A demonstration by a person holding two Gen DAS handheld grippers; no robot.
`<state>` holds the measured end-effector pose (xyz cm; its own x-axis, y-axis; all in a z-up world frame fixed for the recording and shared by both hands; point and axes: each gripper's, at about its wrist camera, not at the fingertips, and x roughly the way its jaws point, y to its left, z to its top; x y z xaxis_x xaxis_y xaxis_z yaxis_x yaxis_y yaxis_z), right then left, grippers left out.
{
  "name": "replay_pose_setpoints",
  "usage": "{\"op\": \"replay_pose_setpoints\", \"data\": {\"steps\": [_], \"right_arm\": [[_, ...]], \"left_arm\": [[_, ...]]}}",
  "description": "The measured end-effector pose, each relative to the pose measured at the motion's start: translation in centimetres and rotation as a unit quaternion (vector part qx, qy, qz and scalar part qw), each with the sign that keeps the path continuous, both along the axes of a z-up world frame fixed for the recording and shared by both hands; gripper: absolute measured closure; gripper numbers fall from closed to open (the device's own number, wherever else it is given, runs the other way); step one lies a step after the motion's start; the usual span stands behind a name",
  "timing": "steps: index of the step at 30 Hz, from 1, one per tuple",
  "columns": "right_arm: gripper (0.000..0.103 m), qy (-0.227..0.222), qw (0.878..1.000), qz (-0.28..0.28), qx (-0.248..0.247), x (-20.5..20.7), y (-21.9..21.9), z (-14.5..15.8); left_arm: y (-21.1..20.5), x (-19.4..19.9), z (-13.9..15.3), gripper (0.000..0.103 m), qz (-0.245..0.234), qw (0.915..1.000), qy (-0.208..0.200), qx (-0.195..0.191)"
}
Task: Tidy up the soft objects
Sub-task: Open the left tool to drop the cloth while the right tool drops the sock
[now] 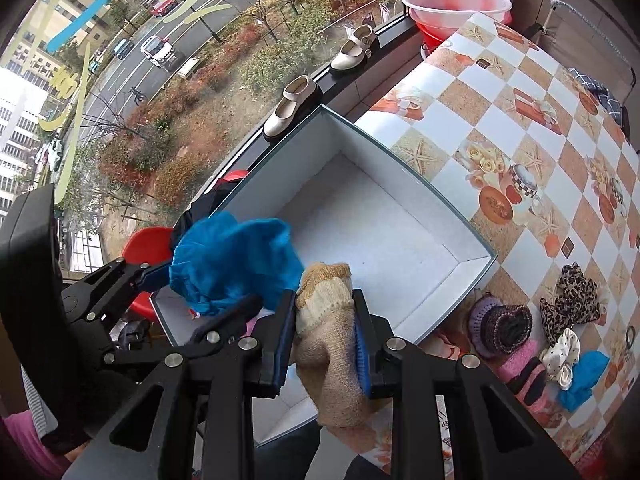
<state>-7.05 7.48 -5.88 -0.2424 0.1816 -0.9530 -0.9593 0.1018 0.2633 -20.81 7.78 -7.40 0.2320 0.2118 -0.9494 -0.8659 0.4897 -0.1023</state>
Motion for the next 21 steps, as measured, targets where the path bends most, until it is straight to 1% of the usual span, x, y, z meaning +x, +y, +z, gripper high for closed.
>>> {"op": "replay_pose_setpoints", "data": {"steps": [1, 2, 3, 4, 5, 6, 8, 9, 11, 13, 15, 18, 19, 20, 21], "right_arm": [[0.071, 0.001, 1.0, 0.001, 0.001, 0.0, 0.1, 0.0], [0.056, 0.003, 1.0, 0.001, 0.003, 0.0, 0.1, 0.1], [0.044, 0.002, 1.0, 0.001, 0.006, 0.1, 0.0, 0.3], [0.02, 0.001, 1.0, -0.001, 0.008, 0.2, 0.0, 0.4], [0.007, -0.003, 1.0, -0.005, 0.011, 0.3, -0.1, 0.5], [0.005, -0.007, 1.0, -0.01, 0.014, 0.5, -0.1, 0.7], [0.004, -0.015, 1.0, -0.015, 0.014, 0.9, -0.2, 0.9], [0.004, -0.015, 1.0, -0.017, 0.013, 1.1, -0.3, 1.0], [0.004, -0.007, 1.0, -0.024, 0.012, 1.8, -0.7, 1.4], [0.004, -0.003, 0.999, -0.035, 0.014, 2.6, -1.2, 2.0], [0.004, 0.0, 0.999, -0.048, 0.022, 3.7, -1.9, 3.0], [0.004, 0.005, 0.996, -0.074, 0.04, 5.5, -3.0, 4.9], [0.004, 0.007, 0.995, -0.082, 0.048, 6.0, -3.5, 5.6], [0.004, 0.009, 0.994, -0.089, 0.056, 6.5, -3.9, 6.3], [0.004, 0.009, 0.993, -0.097, 0.063, 7.1, -4.4, 7.0]], "left_arm": [[-0.1, 0.1, 0.1, 0.02, -0.004, 1.0, -0.001, 0.004], [-0.1, 0.2, 0.2, 0.02, -0.006, 1.0, -0.002, 0.004], [-0.1, 0.2, 0.0, 0.02, -0.005, 1.0, -0.001, -0.001], [0.1, 0.2, -0.2, 0.02, -0.004, 1.0, 0.0, -0.009], [0.2, 0.3, -0.5, 0.019, -0.006, 0.9998, -0.001, -0.021], [0.3, 0.3, -0.9, 0.019, -0.008, 0.9993, -0.001, -0.036], [0.4, 0.1, -1.6, 0.018, -0.005, 0.998, -0.006, -0.063], [0.3, 0.0, -1.8, 0.018, -0.003, 0.9979, -0.004, -0.065], [0.0, -0.2, -1.4, 0.018, 0.003, 0.9987, 0.002, -0.052], [-0.4, -0.5, -0.1, 0.018, 0.014, 0.9997, -0.002, -0.023], [-0.9, -0.6, 2.2, 0.018, 0.017, 0.9995, -0.007, 0.027], [-1.8, -0.4, 6.4, 0.018, 0.011, 0.9942, -0.023, 0.105], [-2.0, -0.4, 7.8, 0.018, 0.01, 0.9922, -0.031, 0.12], [-2.1, -0.3, 8.9, 0.017, 0.012, 0.9911, -0.035, 0.128], [-2.1, 0.0, 9.7, 0.013, 0.016, 0.9909, -0.035, 0.129]]}}
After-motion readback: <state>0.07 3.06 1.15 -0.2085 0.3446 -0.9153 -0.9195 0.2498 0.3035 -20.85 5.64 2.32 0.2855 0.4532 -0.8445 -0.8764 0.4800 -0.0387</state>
